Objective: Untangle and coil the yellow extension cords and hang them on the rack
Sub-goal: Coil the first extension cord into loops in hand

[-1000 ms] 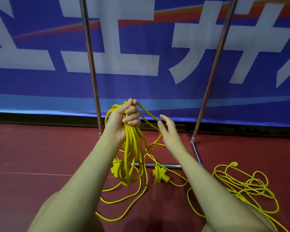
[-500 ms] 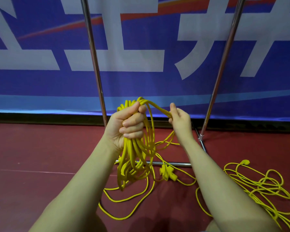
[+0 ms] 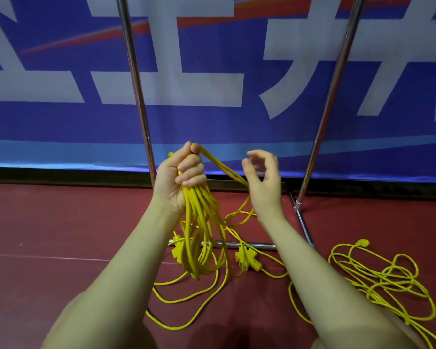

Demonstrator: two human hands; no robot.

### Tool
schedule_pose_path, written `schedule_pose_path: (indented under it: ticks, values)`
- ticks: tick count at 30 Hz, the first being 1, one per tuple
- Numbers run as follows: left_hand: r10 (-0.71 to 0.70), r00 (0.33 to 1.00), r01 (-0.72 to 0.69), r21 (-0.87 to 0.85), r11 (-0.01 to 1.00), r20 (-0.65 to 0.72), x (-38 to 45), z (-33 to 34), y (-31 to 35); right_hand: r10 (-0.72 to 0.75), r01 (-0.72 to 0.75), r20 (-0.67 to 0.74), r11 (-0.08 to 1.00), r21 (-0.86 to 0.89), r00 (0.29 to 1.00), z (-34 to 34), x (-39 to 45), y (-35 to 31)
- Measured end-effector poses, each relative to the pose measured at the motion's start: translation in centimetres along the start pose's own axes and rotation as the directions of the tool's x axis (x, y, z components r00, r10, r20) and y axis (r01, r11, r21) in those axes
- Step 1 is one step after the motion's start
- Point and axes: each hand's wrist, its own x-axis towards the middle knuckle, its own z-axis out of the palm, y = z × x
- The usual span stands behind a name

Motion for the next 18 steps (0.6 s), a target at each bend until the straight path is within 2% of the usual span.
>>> schedule_pose_path:
  ticks: [1, 3, 4, 6, 8, 10, 12, 15, 18]
  values:
    - [-0.015, 0.996, 0.026, -0.126, 0.992, 0.088, 0.1, -0.2, 0.1, 0.021, -0.022, 0.060, 1.000, 0.001, 0.998, 0.1, -0.4, 0.0]
    - [-0.012, 0.996, 0.033, -0.257, 0.966, 0.083, 0.3, -0.4, 0.7, 0.132, -0.143, 0.286, 0.990, 0.019, 0.949, 0.1, -1.3, -0.2]
    - [-0.034, 0.994, 0.064, -0.311, 0.948, 0.099, 0.4, -0.6, 0.7, 0.206, -0.231, 0.407, 0.973, 0.013, 0.890, -0.1, -1.6, -0.3]
    - [-0.022, 0.985, 0.094, -0.419, 0.903, 0.173, 0.2, -0.5, 0.4, 0.319, -0.346, 0.562, 0.936, -0.062, 0.763, -0.5, -2.0, -0.2]
    - [0.018, 0.995, 0.029, -0.441, 0.897, 0.102, -0.1, 0.0, 0.3, 0.336, -0.351, 0.635, 0.930, -0.108, 0.695, -1.2, -2.0, -0.5]
    - [0.036, 0.996, -0.064, -0.403, 0.913, -0.075, 0.0, 0.2, 0.3, 0.322, -0.326, 0.665, 0.937, -0.123, 0.674, -1.8, -1.9, -1.2]
    - [0.086, 0.978, -0.142, -0.306, 0.942, -0.189, 0.0, 0.6, 0.2, 0.335, -0.354, 0.678, 0.928, -0.117, 0.654, -2.2, -1.8, -1.8]
    - [0.134, 0.958, -0.176, -0.152, 0.973, -0.254, 0.1, 1.2, -0.2, 0.362, -0.415, 0.702, 0.904, -0.105, 0.613, -2.7, -1.7, -2.1]
    - [0.161, 0.943, -0.193, -0.082, 0.978, -0.291, 0.2, 1.4, -0.5, 0.389, -0.456, 0.716, 0.883, -0.111, 0.580, -2.8, -1.8, -1.8]
